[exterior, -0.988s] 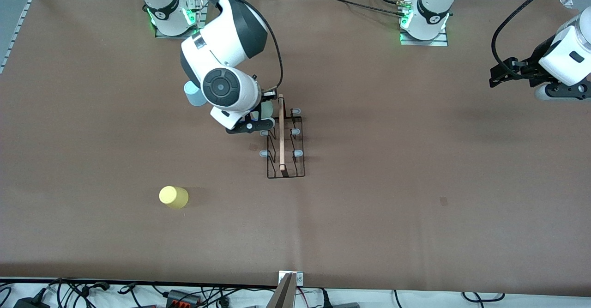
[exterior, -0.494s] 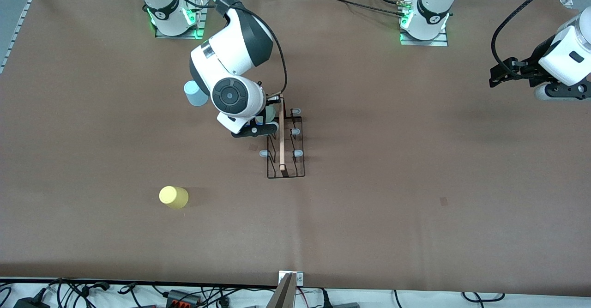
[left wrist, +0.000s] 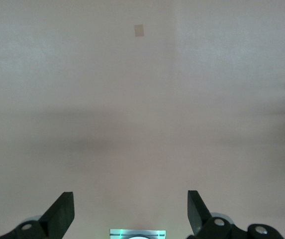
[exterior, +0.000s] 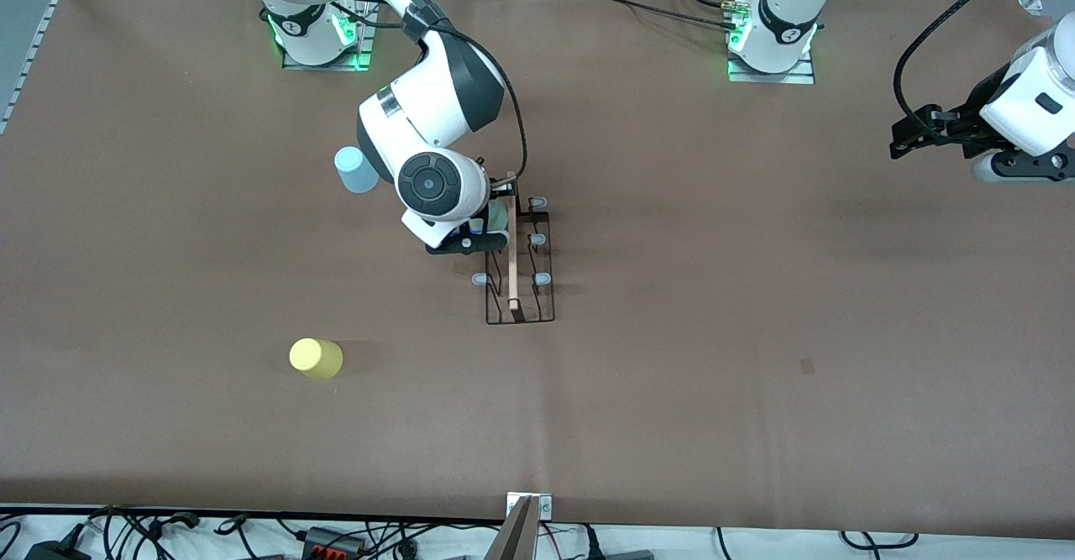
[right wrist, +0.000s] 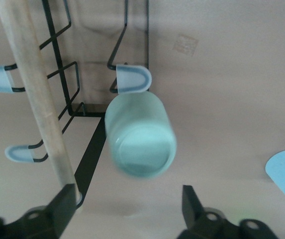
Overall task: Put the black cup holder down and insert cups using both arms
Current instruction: 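Lower the teal cup mouth-down onto a holder peg with the right gripper, then release the teal cup and move the right gripper toward the yellow cup, then grasp the yellow cup with the right gripper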
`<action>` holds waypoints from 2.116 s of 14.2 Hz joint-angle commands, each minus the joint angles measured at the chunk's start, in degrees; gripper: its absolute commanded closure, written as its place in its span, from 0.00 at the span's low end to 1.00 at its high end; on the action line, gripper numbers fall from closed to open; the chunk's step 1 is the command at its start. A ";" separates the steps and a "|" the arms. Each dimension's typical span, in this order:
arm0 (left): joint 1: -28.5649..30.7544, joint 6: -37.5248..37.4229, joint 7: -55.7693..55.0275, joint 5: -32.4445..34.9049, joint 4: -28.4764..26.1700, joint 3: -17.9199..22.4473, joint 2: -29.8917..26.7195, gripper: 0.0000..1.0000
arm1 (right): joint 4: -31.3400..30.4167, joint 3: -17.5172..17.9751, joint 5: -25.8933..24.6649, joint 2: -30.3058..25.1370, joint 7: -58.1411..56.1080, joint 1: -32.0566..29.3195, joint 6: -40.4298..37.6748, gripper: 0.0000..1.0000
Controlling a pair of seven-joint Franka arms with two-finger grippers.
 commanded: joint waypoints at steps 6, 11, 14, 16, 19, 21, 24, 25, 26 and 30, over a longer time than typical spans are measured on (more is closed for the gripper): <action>0.31 -1.00 1.54 -0.61 0.71 -0.17 0.19 0.00 | 3.05 -16.53 -1.80 -2.57 5.05 -0.91 3.67 0.00; 0.40 -1.00 1.63 -0.61 0.71 -0.17 0.19 0.00 | 3.14 -19.90 -8.66 5.61 -1.34 -5.91 21.79 0.00; 0.40 -0.91 1.63 -0.61 0.71 -0.17 0.19 0.00 | 3.05 -19.38 -7.44 8.08 -15.56 -11.18 26.55 0.00; 0.40 -0.82 1.54 -0.61 0.71 -0.09 0.19 0.00 | 3.05 -19.37 -1.15 9.92 -20.68 -12.77 26.56 0.00; 0.49 -0.91 1.54 -0.61 0.62 -0.09 0.19 0.00 | 3.14 -19.37 3.55 12.65 -25.98 -13.57 26.64 0.00; 0.49 -0.91 1.54 -0.61 0.62 -0.09 0.19 0.00 | 3.23 -19.37 3.55 13.97 -26.33 -13.48 28.83 0.00; 0.49 -0.91 1.54 -0.61 0.62 0.00 0.19 0.00 | 3.40 -19.37 3.55 15.03 -26.42 -13.48 32.70 0.00; 0.49 -0.91 1.54 -0.61 0.62 0.00 0.19 0.00 | 3.32 -19.37 3.55 15.11 -26.42 -13.48 33.14 0.00; 0.49 -0.91 1.54 -0.61 0.62 0.00 0.19 0.00 | 3.32 -19.37 3.55 15.46 -26.68 -13.48 33.06 0.00; 0.49 -0.91 1.54 -0.61 0.62 0.00 0.19 0.00 | 2.96 -19.29 3.73 15.38 -26.77 -12.96 31.83 0.49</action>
